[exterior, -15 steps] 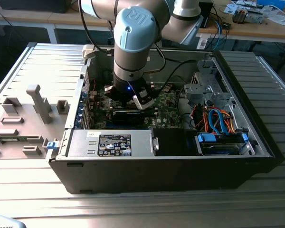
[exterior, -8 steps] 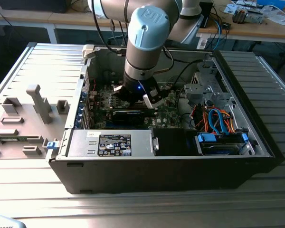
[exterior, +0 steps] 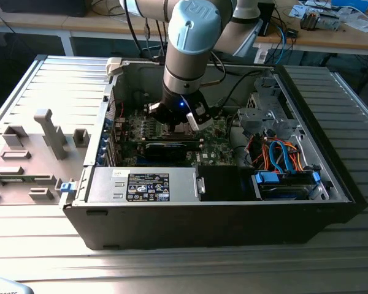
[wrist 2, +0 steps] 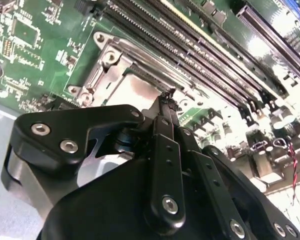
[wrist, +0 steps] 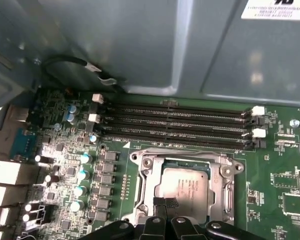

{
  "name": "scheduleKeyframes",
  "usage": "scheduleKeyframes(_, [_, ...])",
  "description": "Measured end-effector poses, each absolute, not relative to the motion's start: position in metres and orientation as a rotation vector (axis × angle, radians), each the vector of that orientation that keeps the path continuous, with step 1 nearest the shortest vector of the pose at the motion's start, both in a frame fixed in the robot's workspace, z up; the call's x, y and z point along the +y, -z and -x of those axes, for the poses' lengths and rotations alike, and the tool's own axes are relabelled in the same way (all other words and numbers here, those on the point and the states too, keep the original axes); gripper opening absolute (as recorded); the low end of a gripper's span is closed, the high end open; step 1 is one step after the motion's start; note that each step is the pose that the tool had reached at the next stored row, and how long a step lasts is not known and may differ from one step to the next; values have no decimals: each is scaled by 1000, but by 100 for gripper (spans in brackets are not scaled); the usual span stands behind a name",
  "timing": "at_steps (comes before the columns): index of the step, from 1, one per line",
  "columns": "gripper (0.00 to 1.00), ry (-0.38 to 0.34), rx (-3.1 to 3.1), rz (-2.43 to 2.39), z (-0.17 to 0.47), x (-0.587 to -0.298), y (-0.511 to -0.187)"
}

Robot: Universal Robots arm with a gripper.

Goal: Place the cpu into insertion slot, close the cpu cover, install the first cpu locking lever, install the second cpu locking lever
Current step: 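Install the second cpu locking lever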

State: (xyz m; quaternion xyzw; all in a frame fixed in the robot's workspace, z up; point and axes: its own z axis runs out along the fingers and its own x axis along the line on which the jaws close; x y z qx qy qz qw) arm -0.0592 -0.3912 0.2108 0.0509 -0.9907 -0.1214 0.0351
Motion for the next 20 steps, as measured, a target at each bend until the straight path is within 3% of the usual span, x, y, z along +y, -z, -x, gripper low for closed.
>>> scheduleKeyframes(16, [11,266,-3050,-152,58,-378,-248])
scheduleKeyframes(20, [11,161,-3047,-146,55,-369,-249])
